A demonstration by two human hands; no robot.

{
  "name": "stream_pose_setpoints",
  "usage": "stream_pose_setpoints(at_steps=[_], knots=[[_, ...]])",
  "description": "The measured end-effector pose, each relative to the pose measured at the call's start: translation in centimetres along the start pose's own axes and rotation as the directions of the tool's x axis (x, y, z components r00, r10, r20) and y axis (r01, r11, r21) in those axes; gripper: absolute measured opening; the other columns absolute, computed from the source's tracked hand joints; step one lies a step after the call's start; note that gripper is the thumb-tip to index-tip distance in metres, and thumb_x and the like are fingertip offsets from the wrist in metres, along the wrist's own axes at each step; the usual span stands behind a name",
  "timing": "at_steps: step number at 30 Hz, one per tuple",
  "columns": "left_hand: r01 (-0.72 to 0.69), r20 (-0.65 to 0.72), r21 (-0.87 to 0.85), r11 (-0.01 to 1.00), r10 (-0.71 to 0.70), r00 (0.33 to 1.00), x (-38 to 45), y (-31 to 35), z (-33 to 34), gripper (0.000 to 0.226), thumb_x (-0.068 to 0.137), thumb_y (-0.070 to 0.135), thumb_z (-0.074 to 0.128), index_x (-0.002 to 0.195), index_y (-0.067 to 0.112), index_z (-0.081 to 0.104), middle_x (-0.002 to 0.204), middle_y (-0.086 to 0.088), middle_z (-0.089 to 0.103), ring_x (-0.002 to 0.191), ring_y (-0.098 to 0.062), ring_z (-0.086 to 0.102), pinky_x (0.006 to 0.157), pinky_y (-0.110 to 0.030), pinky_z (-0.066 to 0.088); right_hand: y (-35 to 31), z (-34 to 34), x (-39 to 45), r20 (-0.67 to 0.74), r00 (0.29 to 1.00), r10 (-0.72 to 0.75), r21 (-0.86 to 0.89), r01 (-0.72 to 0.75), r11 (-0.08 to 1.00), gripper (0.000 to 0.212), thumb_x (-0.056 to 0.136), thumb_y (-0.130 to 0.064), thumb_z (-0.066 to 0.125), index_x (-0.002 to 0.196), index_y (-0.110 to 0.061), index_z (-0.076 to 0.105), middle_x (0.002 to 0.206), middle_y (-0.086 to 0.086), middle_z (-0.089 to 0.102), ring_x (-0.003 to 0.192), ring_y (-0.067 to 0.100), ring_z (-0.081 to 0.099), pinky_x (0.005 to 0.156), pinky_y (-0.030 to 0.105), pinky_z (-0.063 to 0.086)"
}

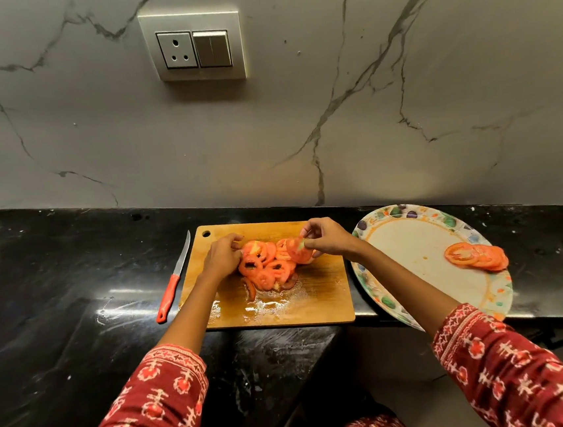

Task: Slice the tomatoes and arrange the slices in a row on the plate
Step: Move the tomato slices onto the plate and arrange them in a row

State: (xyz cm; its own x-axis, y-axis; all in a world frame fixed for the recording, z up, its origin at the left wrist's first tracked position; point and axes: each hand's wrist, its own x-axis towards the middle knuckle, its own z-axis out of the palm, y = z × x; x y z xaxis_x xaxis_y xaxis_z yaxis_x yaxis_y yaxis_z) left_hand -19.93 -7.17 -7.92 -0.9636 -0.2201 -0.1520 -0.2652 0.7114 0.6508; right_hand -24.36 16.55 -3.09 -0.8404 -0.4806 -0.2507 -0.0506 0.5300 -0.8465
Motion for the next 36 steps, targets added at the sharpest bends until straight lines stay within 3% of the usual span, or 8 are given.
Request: stream_pose_setpoints(at_steps=[4,7,12,14,19,24,33,36], knots=[[0.077,0.042,-0.095,0.993,-0.073,0.996,0.8,0.4,-0.5,0.035,0.088,0.003,0.056,0.122,0.006,0.054,0.11,-0.017,0.06,0.095,-0.023,0.056,0.084,-0.042,0.052,0.2,-0.1,0.3,0.018,1.0,-0.006,0.006,0.006,1.0,0.014,0.086,-0.001,0.06,0.098,-0.007,0.054,0.085,0.002,0.054,0.077,0.012,0.058,0.05,0.015,0.053],[0.152,0.147,-0.126,0.98,-0.133,0.98,1.4,1.0,-1.0,0.03,0.088,0.0,0.055,0.117,0.004,0.056,0.103,-0.013,0.056,0.089,-0.023,0.055,0.074,-0.035,0.054,0.4,-0.3,0.5,0.01,1.0,-0.001,0.014,0.001,1.0,0.014,0.086,-0.001,0.06,0.097,-0.008,0.055,0.087,0.005,0.055,0.078,0.012,0.059,0.051,0.015,0.053],[0.123,0.249,-0.155,0.98,-0.082,0.965,1.7,1.6,-1.8,0.008,0.087,0.002,0.056,0.09,0.01,0.057,0.087,-0.005,0.055,0.084,-0.017,0.054,0.067,-0.023,0.049,0.8,-0.5,0.9,0.005,1.0,-0.003,0.009,0.003,1.0,0.013,0.085,0.0,0.06,0.091,-0.012,0.056,0.086,0.005,0.056,0.078,0.012,0.059,0.052,0.016,0.053],[0.072,0.26,-0.157,0.985,-0.029,0.965,1.7,1.6,-2.1,0.015,0.087,0.003,0.057,0.081,0.016,0.055,0.082,-0.002,0.055,0.08,-0.015,0.053,0.068,-0.023,0.047,0.9,-0.6,1.1,0.002,1.0,-0.005,0.008,0.005,1.0,0.013,0.086,-0.001,0.06,0.092,-0.011,0.057,0.087,0.005,0.057,0.078,0.012,0.059,0.052,0.016,0.053],[-0.113,0.155,-0.16,0.981,0.138,0.978,1.2,1.1,-2.6,0.015,0.084,0.001,0.059,0.082,0.015,0.058,0.082,0.0,0.057,0.082,-0.014,0.055,0.067,-0.016,0.046,0.6,-0.3,1.2,0.0,1.0,-0.015,0.001,0.015,1.0,0.012,0.086,0.0,0.06,0.094,-0.008,0.057,0.088,0.006,0.056,0.081,0.013,0.058,0.053,0.016,0.052],[-0.168,0.038,-0.201,0.965,0.179,0.983,0.7,1.0,-3.2,0.011,0.084,0.002,0.061,0.094,0.007,0.062,0.09,-0.004,0.058,0.086,-0.013,0.056,0.078,-0.023,0.049,0.0,0.0,1.2,-0.001,0.998,-0.059,0.044,0.059,0.997,0.019,0.084,0.002,0.061,0.082,-0.017,0.057,0.084,0.003,0.057,0.078,0.012,0.059,0.056,0.017,0.052],[-0.217,0.058,-0.237,0.947,0.237,0.97,-0.2,3.1,-2.8,0.018,0.083,0.0,0.062,0.084,0.018,0.059,0.088,0.004,0.058,0.086,-0.007,0.056,0.073,-0.017,0.047,0.1,-1.5,-0.2,-0.042,0.997,-0.057,0.174,0.063,0.983,0.019,0.085,0.005,0.059,0.085,-0.014,0.058,0.08,0.003,0.058,0.075,0.01,0.06,0.054,0.016,0.053],[-0.238,0.059,-0.247,0.939,0.26,0.964,-0.3,4.2,-2.2,0.014,0.083,-0.001,0.062,0.088,0.012,0.061,0.09,0.001,0.059,0.087,-0.008,0.056,0.072,-0.016,0.047,0.3,-2.6,-0.8,-0.07,0.997,-0.039,0.178,0.051,0.983,0.018,0.085,0.004,0.059,0.085,-0.014,0.058,0.079,0.004,0.058,0.074,0.01,0.06,0.055,0.016,0.053]])
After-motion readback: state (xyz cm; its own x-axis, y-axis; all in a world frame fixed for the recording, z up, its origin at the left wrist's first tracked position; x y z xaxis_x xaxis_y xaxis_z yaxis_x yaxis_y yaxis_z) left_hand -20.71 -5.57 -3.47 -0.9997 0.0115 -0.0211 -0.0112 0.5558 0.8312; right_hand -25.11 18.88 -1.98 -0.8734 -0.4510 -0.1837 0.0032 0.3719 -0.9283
